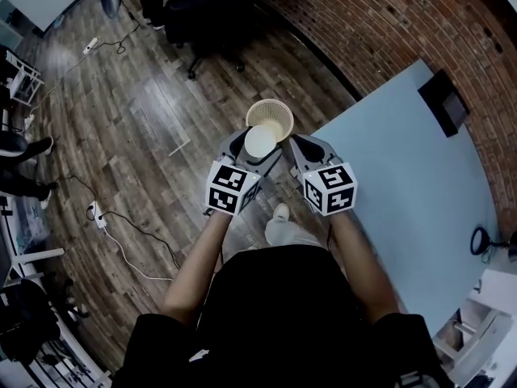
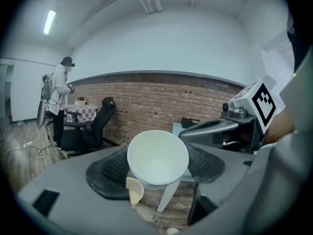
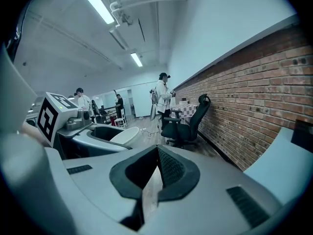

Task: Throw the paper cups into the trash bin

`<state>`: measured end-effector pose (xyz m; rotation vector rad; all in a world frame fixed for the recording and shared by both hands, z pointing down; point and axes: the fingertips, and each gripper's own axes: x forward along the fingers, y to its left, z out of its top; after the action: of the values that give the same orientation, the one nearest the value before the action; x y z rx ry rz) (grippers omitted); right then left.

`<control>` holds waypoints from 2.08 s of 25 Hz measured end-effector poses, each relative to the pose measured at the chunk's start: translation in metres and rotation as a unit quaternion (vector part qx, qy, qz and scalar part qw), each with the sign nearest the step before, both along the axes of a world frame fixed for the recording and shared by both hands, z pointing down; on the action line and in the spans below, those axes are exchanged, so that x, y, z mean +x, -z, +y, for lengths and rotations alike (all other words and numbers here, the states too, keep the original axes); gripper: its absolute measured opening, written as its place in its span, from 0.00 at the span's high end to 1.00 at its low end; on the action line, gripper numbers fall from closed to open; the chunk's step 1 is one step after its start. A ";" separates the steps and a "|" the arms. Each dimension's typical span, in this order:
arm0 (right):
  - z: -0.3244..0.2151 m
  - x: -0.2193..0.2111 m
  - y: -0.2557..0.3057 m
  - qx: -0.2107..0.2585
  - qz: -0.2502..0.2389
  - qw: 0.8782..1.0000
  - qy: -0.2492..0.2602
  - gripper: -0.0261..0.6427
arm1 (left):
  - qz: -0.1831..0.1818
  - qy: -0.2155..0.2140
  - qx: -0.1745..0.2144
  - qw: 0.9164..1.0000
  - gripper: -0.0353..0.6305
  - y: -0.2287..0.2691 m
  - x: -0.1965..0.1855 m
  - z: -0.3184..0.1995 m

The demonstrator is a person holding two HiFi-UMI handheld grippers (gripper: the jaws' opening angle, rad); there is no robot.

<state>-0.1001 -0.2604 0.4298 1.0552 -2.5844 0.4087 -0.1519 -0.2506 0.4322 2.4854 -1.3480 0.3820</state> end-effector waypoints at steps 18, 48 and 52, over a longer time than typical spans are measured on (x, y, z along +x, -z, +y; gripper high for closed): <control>-0.076 0.022 -0.008 -0.014 -0.020 1.000 0.013 0.95 | 0.008 0.036 -0.008 0.999 0.41 0.000 0.007 -0.066; -0.169 -0.028 -0.037 -0.052 -0.011 0.989 -0.141 0.95 | 0.030 -0.086 -0.057 0.994 0.41 -0.041 -0.068 -0.187; -0.187 -0.041 -0.045 -0.058 -0.010 0.985 -0.164 0.95 | 0.029 -0.107 -0.066 0.992 0.41 -0.051 -0.084 -0.207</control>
<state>-0.1413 -0.4472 0.4752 1.4444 -2.3698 0.6412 -0.2357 -0.4572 0.4835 2.5155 -1.0016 0.4276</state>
